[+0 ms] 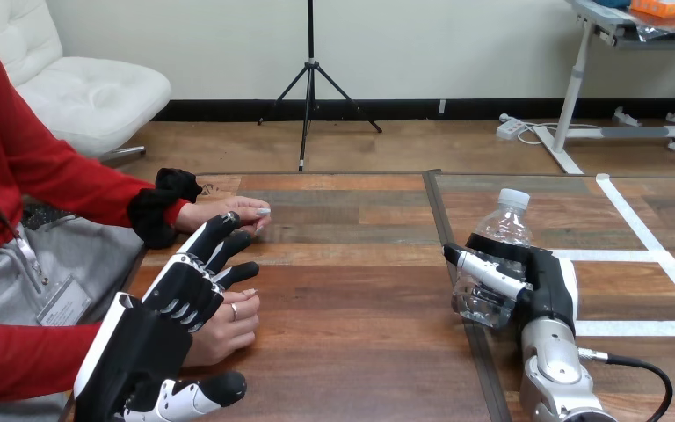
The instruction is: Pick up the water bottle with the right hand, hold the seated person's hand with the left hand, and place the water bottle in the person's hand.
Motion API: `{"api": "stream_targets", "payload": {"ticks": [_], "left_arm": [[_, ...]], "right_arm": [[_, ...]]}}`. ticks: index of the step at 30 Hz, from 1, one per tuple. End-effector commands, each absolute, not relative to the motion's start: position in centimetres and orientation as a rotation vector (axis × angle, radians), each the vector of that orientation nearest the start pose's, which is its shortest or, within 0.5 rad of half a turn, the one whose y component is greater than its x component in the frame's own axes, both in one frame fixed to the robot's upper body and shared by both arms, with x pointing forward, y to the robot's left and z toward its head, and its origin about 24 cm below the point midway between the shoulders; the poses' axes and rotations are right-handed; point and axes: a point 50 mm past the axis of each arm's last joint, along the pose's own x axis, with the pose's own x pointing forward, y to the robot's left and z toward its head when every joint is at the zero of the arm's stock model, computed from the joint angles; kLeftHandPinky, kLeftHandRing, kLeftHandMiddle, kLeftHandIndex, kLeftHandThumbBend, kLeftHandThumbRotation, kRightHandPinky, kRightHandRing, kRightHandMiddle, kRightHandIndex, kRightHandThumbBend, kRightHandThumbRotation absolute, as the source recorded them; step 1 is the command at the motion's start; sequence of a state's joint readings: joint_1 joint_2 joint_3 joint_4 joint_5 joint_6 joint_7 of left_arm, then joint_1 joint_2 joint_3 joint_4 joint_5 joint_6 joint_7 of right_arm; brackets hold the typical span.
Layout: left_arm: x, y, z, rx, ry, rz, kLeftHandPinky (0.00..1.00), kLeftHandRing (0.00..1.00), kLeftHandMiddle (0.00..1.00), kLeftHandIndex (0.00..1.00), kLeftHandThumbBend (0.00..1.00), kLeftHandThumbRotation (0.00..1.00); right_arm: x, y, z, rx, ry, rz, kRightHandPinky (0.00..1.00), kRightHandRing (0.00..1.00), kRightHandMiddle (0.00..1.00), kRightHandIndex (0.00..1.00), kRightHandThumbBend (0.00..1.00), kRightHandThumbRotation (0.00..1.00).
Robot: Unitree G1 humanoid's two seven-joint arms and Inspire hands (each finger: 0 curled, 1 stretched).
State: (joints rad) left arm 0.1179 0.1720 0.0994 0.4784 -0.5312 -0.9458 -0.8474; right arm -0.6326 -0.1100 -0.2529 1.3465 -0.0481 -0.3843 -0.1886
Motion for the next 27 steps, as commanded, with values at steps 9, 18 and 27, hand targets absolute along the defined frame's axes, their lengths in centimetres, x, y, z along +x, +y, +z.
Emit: {"api": "stream_targets", "payload": {"ticks": [9, 18, 27], "left_arm": [[19.60, 20.93, 2.15, 0.023, -0.515, -0.389, 0.85, 0.94, 0.96, 0.93, 1.00, 0.50], [19.61, 20.80, 2.14, 0.053, -0.527, -0.368, 0.83, 0.93, 0.95, 0.92, 1.00, 0.52], [19.73, 20.69, 2.12, 0.076, -0.532, -0.361, 0.82, 0.92, 0.95, 0.92, 1.00, 0.54]], "right_arm": [[32.77, -18.47, -1.61, -0.057, 0.247, -0.250, 0.15, 0.18, 0.20, 0.19, 0.73, 0.00], [32.89, -18.41, -1.40, -0.061, 0.231, -0.232, 0.15, 0.18, 0.21, 0.20, 0.73, 0.00], [33.11, -18.36, -0.81, -0.121, 0.181, -0.206, 0.16, 0.19, 0.22, 0.20, 0.73, 0.00]]}}
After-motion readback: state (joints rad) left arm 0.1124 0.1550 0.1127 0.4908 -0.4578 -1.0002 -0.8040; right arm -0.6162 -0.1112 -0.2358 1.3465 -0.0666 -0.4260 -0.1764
